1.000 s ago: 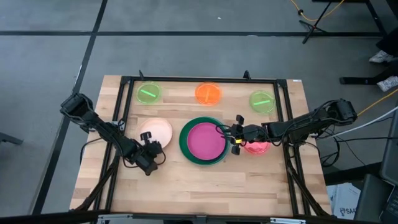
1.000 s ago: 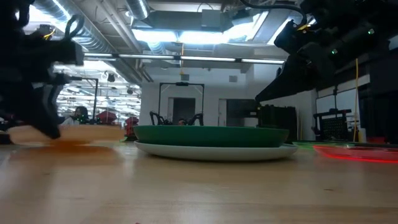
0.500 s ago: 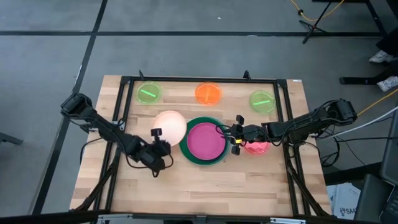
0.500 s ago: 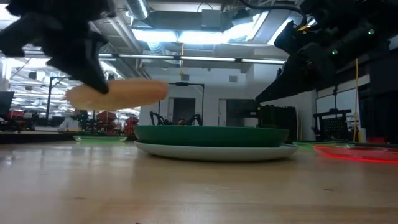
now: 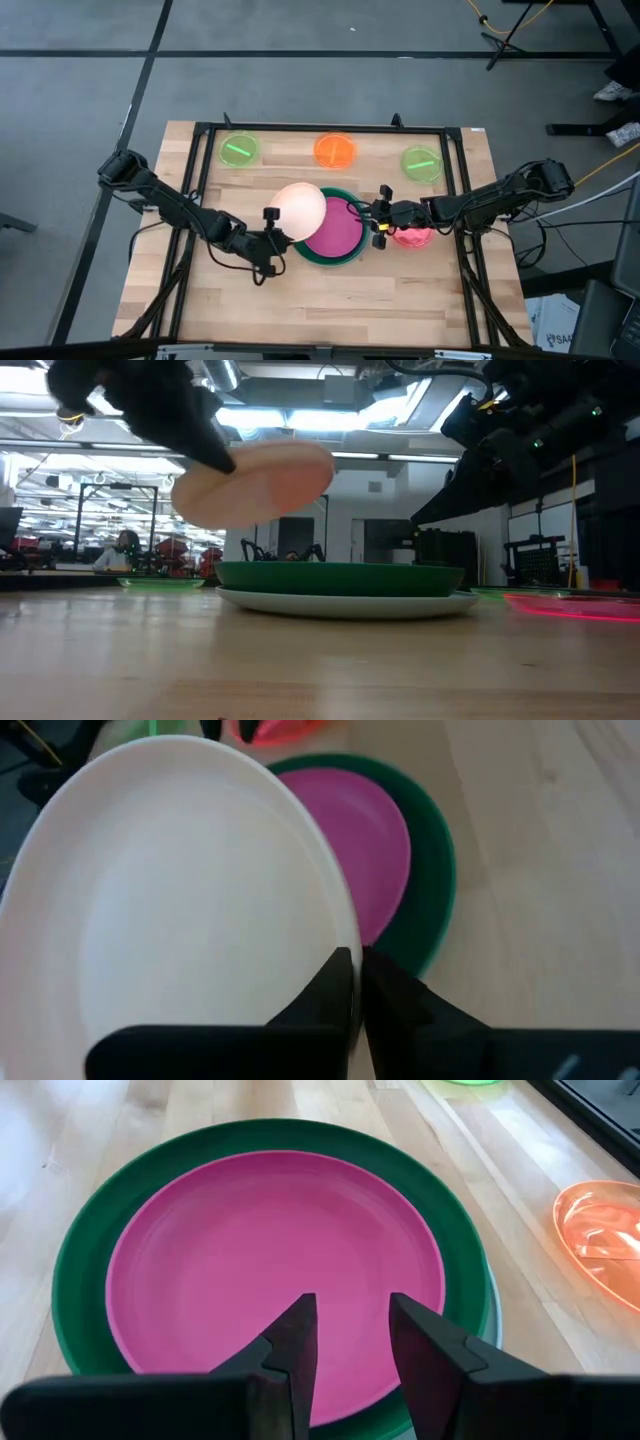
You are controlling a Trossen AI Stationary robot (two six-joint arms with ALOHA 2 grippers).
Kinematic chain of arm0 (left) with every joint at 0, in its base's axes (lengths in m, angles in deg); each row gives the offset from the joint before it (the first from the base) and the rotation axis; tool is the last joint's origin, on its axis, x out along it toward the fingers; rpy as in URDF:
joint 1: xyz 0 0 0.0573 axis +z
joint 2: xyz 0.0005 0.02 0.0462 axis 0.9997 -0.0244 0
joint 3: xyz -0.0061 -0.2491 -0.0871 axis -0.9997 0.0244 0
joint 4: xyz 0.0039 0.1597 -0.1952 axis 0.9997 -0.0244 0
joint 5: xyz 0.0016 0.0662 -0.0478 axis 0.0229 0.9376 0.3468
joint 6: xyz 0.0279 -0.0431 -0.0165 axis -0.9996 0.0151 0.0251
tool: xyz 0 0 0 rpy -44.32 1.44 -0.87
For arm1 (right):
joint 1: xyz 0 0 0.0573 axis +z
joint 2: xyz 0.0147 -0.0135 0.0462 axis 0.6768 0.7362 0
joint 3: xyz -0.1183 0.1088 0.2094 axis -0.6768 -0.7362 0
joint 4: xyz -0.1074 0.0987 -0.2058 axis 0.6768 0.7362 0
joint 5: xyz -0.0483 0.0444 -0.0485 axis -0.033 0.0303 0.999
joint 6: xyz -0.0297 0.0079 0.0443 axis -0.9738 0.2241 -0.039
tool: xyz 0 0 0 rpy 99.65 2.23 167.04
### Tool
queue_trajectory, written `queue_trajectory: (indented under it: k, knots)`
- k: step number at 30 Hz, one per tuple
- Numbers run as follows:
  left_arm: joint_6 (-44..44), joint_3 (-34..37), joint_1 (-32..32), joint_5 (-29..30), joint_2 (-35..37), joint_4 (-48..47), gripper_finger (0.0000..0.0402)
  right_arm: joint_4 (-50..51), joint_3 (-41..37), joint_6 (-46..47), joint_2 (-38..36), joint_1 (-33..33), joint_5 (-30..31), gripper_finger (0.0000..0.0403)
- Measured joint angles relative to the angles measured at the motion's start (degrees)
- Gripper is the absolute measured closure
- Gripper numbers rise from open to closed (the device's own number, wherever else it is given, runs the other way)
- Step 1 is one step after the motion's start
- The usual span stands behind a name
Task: Stack plastic plates
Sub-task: Stack the light pink plate on top of the pink plate
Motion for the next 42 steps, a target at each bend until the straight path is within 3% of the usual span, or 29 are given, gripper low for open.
queue_trajectory:
  k: [11, 19, 24, 28, 33, 42]
  knots:
    - [-6.10, 0.00, 1.03, -0.88, -0.25, 9.42, 0.0391, 0.49, 0.01, -0.94, -0.30, 0.04, -0.04, 0.0285]
    - [-12.88, -0.09, 2.17, -2.97, -6.87, 18.56, 0.0391, 8.16, 0.08, -2.19, -7.80, 0.04, -3.00, 0.0285]
    - [-13.40, -4.55, 3.31, -3.23, -11.76, 18.51, 0.0391, 14.14, 0.11, -1.80, -14.79, 0.07, -3.02, 0.0285]
    - [-13.31, -9.97, 4.59, -7.02, -15.86, 15.89, 0.0391, 17.64, 0.10, -1.46, -17.99, 0.07, -3.02, 0.0285]
    - [-11.49, -15.47, 6.19, -10.46, -19.63, 10.98, 0.0391, 20.70, 0.09, -0.35, -18.49, 0.07, -2.32, 0.0285]
    - [-10.26, -15.87, 7.97, -15.14, -24.07, 9.06, 0.0391, 20.61, 0.07, -0.28, -18.01, 0.04, -2.03, 0.0285]
